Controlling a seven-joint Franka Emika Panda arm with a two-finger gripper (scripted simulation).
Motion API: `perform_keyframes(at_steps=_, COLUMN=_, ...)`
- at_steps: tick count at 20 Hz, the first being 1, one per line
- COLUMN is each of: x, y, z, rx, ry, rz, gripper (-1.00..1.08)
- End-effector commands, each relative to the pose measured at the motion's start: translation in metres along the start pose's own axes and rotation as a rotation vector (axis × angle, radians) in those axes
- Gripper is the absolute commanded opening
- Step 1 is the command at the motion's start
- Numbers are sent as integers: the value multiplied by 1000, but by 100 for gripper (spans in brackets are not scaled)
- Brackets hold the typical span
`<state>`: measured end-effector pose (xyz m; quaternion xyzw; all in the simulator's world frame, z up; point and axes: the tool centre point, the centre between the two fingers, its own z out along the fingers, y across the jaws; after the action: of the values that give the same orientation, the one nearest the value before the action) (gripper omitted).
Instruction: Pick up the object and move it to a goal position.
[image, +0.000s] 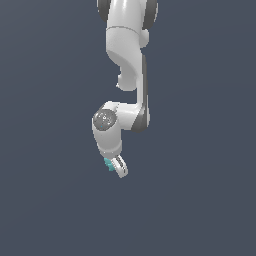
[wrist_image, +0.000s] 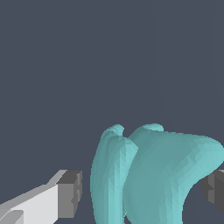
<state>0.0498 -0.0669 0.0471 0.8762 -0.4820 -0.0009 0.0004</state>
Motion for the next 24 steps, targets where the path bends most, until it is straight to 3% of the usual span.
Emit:
perform_keyframes(at_steps=1, x=1, y=-1, z=2, rx=2, ry=1, rz=0, gripper=100)
perform_keyframes(at_steps=2, x=1, y=-1, z=2, rx=2, ry=1, rz=0, gripper=100)
perform_keyframes(at_steps=3, x=1, y=-1, z=2, rx=2, ry=1, rz=0, gripper=-100)
perform_keyframes(at_steps=16, x=-1, y=-5, z=1, rx=1, ry=1, rz=0, gripper=-100)
perform_keyframes(at_steps=24, x=-19, y=-40, z=-16, rx=1, ry=2, rz=0, gripper=-100)
